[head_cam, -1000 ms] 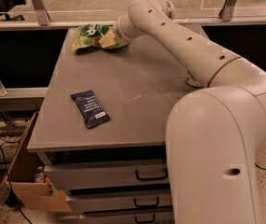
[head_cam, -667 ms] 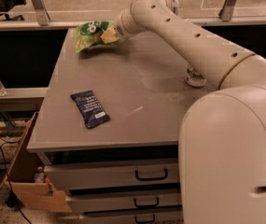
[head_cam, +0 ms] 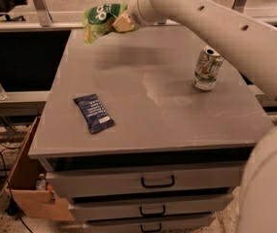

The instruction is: Pick green rice chip bag

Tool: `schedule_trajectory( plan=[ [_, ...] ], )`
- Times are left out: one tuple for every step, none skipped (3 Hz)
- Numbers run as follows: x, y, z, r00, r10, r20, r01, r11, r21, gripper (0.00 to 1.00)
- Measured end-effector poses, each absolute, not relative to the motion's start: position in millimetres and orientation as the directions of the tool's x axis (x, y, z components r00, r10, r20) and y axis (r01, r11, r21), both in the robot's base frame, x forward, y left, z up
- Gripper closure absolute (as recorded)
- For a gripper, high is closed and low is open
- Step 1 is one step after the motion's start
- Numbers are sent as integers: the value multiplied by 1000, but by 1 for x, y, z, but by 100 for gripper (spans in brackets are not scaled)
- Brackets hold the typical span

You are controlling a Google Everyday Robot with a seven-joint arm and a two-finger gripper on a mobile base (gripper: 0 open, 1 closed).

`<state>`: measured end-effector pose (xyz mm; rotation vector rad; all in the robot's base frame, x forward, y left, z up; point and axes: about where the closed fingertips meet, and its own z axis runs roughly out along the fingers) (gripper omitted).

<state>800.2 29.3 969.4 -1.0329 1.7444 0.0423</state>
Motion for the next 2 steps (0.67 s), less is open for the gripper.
schedule_trajectory(
  plan=[
    [766, -2, 1008, -21, -655, -755, -627, 597, -501, 100],
    [766, -2, 1008, -21, -655, -755, -627, 597, -501, 100]
  ],
)
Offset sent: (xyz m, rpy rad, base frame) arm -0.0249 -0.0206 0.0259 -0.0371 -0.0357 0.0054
